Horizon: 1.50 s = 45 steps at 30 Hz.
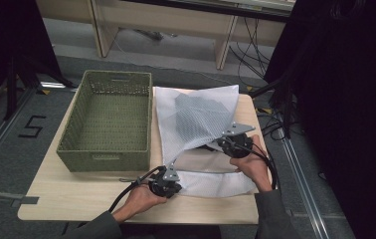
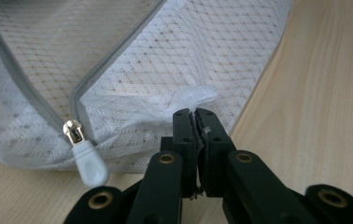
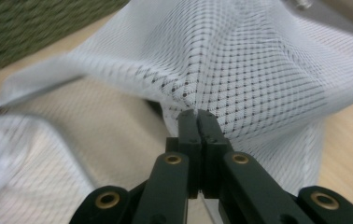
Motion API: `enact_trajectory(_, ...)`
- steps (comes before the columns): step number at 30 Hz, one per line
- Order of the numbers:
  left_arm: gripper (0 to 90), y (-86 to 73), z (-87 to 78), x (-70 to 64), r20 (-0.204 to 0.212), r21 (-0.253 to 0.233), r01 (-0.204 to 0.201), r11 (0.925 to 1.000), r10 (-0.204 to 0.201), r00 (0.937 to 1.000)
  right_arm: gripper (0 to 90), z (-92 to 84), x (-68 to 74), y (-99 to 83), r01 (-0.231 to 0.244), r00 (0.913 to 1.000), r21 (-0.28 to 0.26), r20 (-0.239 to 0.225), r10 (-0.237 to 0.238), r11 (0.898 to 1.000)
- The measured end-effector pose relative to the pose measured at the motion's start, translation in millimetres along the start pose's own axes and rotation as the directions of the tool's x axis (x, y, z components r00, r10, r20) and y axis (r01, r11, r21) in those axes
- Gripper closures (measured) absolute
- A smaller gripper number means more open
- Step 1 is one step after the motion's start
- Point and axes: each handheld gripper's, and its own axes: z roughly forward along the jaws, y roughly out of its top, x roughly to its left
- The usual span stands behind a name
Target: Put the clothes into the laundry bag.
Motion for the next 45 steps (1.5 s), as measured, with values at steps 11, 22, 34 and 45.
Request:
enact_trajectory(11,85.8,-0.4,0.1,0.9,0.006,-0.002,0.001,1.0000,-0.001,1.0000,89.5,55.9,28.5,-38.6,0.024,0.9944,0.249,-0.106,0.002,0.968)
enact_trajectory(22,60.5,6.7,-22.1,-2.9,0.066,0.028,-0.037,0.9989,0.035,0.9972,54.4,25.4,16.5,-33.9,-0.096,0.9916,0.106,-0.077,0.104,0.990)
enact_trajectory(34,38.4,-2.7,-76.3,-11.9,0.010,-0.082,0.039,0.9958,-0.038,0.9992,38.7,-3.3,15.2,-45.5,-0.263,0.9646,-0.028,-0.017,0.263,0.964)
enact_trajectory(45,30.8,-25.2,-119.9,-5.9,-0.064,-0.155,0.050,0.9866,-0.061,0.9961,33.4,-12.6,28.6,-61.8,-0.238,0.9709,-0.010,-0.029,0.238,0.971)
